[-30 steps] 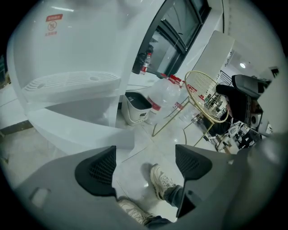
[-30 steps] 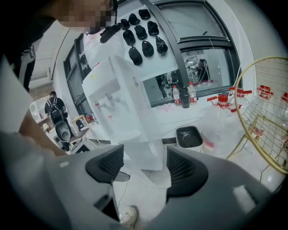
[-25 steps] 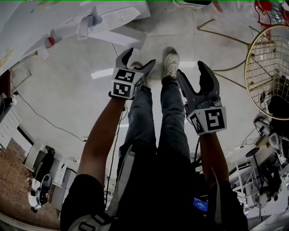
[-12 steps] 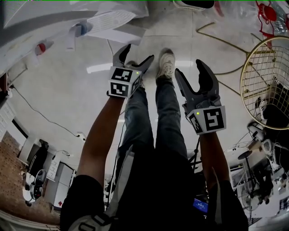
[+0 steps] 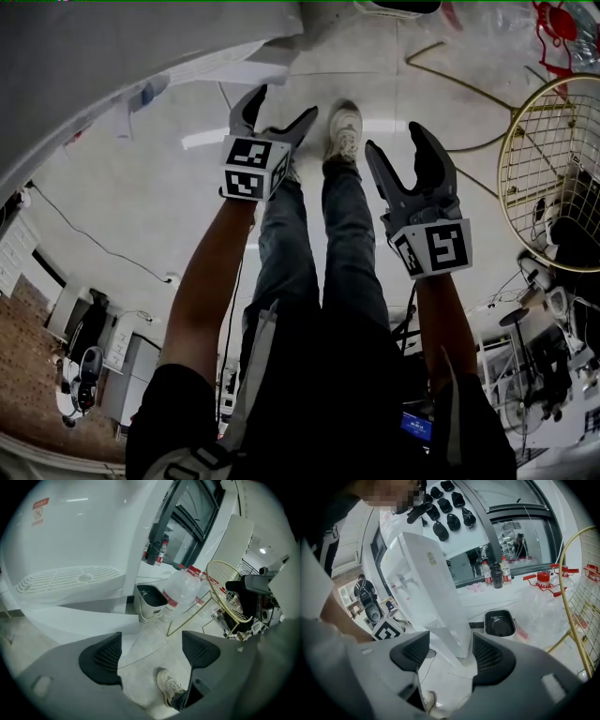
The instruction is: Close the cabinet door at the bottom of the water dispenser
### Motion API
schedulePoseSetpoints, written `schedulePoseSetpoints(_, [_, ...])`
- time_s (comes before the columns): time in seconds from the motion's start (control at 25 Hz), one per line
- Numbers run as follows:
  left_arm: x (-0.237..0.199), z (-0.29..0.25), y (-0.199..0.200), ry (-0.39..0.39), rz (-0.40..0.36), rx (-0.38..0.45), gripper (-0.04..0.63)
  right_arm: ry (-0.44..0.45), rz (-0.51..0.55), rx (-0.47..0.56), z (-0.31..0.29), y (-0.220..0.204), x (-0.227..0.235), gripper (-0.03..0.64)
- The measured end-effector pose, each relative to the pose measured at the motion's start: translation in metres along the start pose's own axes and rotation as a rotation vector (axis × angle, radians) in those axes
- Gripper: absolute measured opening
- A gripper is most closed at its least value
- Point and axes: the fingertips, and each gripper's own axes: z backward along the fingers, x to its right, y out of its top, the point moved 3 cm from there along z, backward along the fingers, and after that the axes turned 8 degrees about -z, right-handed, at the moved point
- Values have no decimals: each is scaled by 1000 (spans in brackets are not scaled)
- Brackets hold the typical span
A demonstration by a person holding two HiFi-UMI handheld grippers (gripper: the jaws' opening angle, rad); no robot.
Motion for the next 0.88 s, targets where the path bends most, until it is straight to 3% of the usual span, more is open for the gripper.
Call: schedulePoseSetpoints(0.88, [-11,-28,36,56,21,34,416,-13,-36,0,-8,8,34,282])
